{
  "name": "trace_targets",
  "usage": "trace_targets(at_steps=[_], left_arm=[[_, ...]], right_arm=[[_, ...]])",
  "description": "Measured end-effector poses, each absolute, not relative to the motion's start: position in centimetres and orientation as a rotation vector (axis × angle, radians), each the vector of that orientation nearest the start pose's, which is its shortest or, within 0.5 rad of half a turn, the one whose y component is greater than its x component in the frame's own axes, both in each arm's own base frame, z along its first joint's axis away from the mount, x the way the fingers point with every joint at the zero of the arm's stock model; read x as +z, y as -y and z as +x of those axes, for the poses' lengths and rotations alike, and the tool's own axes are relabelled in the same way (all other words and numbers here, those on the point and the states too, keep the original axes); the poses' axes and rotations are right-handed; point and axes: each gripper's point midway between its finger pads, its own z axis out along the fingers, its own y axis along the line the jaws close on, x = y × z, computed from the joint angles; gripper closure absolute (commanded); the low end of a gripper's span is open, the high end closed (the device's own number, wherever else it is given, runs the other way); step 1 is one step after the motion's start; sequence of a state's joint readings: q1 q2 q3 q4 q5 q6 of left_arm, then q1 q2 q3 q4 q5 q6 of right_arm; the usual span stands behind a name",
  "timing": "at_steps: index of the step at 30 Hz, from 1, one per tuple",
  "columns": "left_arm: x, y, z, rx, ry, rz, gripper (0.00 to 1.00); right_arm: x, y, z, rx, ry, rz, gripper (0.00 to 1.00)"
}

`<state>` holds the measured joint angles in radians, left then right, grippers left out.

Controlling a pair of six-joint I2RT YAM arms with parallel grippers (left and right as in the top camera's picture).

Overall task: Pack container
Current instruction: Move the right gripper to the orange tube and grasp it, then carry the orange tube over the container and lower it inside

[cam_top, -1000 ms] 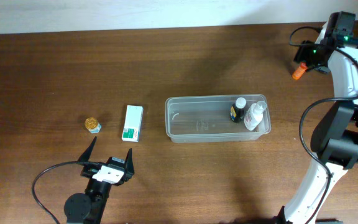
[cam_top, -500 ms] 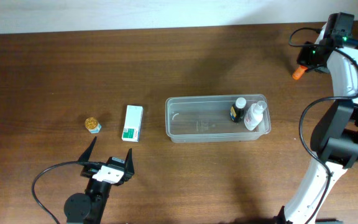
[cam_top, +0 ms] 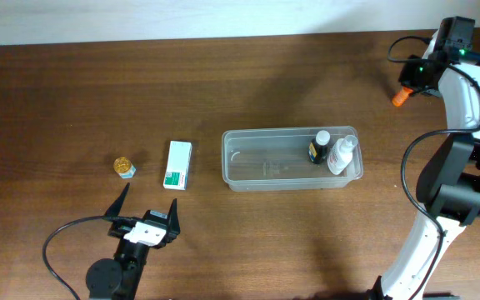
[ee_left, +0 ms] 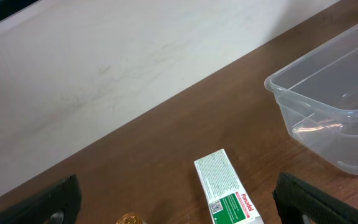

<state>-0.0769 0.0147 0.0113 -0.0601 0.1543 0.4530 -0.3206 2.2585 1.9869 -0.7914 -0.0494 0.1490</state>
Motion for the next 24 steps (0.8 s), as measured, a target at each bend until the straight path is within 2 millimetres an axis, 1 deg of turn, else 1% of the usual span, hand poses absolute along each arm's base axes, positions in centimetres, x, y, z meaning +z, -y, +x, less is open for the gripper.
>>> trace_targets(at_steps=[7, 10, 12, 15, 18, 20, 24], left_arm=[[16.1, 4.5, 24.2, 0.162, -1.544, 0.541, 0.01], [16.1, 4.5, 24.2, 0.162, -1.544, 0.542, 0.01], [16.1, 4.5, 24.2, 0.162, -1.544, 0.542, 0.0], [16.1, 4.5, 24.2, 0.162, -1.544, 0.542, 0.01], [16.1, 4.5, 24.2, 0.162, -1.544, 0.542, 0.01], [16.1, 4.5, 24.2, 0.162, -1.544, 0.542, 0.01], [16.1, 4.5, 24.2, 0.162, -1.544, 0.542, 0.0]], right_arm=[[9.6, 16.8, 53.3, 0.006, -2.562, 0.597, 0.81], [10.0, 16.7, 53.1, 0.006, -2.563, 0.597, 0.81], [11.1, 16.6, 52.7, 0.006, -2.558, 0.594, 0.82], [13.7, 16.3, 51.9, 0.003, -2.538, 0.59, 0.82], [17.4, 15.8, 50.5, 0.002, -2.509, 0.58, 0.82], [20.1, 15.1, 49.2, 0.019, -2.49, 0.57, 0.82], [24.4, 13.0, 45.8, 0.096, -2.488, 0.554, 0.82]])
